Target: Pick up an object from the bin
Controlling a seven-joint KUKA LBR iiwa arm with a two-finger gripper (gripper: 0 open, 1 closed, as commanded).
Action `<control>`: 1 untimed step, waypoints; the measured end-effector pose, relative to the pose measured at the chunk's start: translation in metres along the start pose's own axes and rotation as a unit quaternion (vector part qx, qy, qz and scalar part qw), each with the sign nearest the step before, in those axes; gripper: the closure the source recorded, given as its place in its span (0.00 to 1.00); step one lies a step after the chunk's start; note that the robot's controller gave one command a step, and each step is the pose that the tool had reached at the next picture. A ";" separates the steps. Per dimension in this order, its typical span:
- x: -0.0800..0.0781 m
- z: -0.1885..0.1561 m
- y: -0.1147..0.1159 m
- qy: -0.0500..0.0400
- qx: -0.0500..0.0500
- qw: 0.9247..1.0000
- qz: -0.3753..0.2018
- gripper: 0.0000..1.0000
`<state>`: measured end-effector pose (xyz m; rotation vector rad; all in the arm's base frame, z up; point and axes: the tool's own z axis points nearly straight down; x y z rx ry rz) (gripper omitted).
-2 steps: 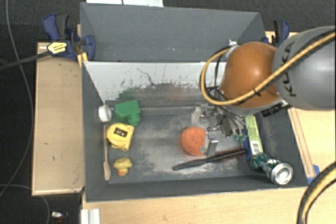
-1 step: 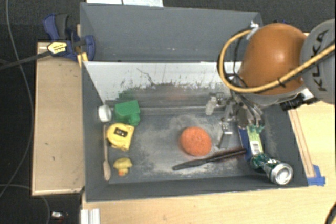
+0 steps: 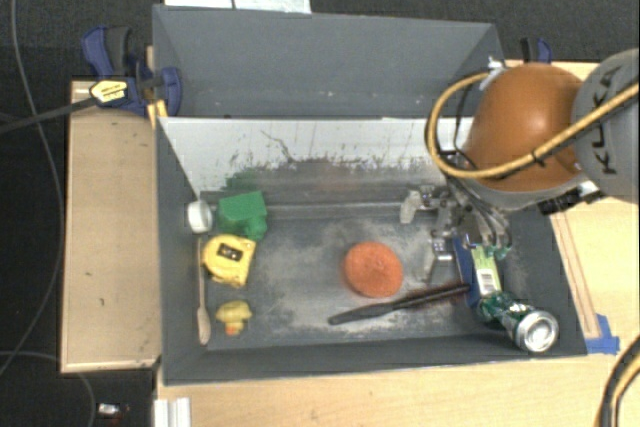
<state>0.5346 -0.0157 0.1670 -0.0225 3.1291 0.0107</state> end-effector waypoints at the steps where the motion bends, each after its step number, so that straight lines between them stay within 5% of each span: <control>1: 0.033 0.033 0.030 -0.001 -0.001 1.000 0.017 0.00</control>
Offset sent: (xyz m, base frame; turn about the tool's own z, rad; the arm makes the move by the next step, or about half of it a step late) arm -0.0574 0.0402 -0.0803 0.0152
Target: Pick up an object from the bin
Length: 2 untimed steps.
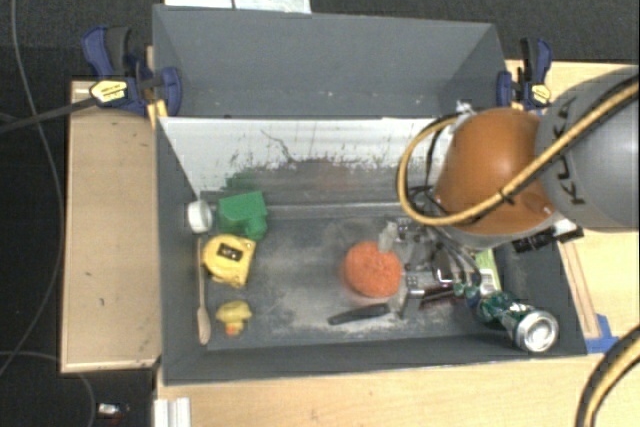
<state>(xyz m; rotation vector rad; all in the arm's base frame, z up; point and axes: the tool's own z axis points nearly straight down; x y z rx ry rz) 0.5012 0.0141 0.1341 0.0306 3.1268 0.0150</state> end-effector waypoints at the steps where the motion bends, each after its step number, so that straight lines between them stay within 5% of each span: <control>1: 0.021 0.042 0.009 0.001 0.001 1.000 -0.007 0.00; 2: -0.020 0.061 0.037 -0.006 -0.002 1.000 0.003 1.00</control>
Offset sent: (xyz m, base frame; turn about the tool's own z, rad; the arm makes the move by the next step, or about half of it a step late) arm 0.0184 0.0366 -0.0641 0.0034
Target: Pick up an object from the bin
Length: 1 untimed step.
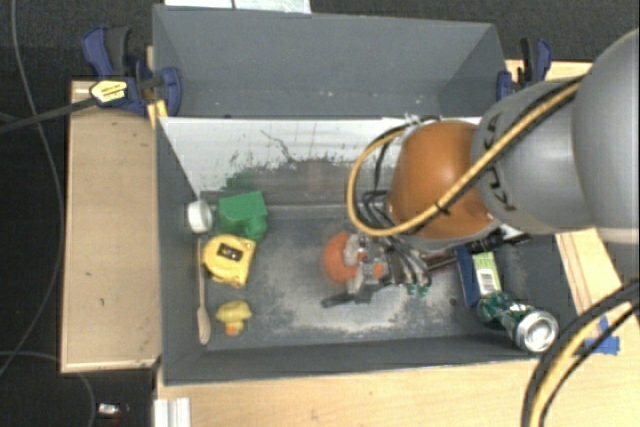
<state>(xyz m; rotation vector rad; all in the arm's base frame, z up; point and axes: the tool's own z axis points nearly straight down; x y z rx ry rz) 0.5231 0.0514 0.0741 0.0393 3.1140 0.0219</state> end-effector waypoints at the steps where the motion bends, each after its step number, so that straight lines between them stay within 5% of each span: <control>1: 0.000 0.000 0.000 0.000 0.000 1.000 0.000 1.00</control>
Offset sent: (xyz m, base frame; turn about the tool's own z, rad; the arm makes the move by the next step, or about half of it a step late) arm 0.0071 0.0003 0.2158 -0.1794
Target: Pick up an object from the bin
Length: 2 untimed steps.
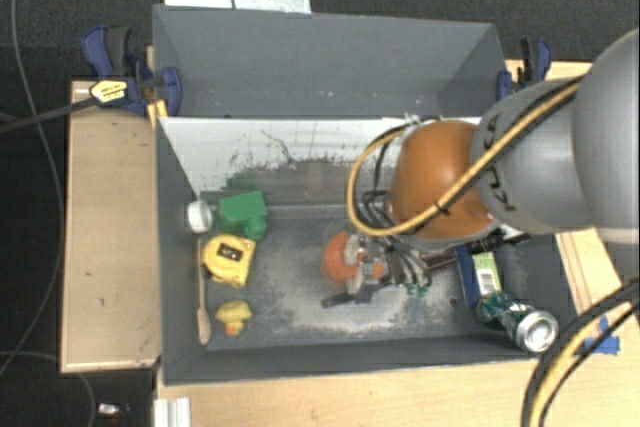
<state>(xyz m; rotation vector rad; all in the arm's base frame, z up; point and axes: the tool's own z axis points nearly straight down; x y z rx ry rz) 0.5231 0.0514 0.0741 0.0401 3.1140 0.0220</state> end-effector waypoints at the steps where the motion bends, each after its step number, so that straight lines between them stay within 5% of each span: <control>1: 0.000 -0.057 0.000 0.005 0.001 1.000 -0.026 1.00; 2: -0.015 -0.132 0.008 0.004 0.001 1.000 -0.014 1.00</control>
Offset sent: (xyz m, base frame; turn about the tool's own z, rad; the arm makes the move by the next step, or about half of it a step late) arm 0.0168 0.0094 0.1617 -0.0098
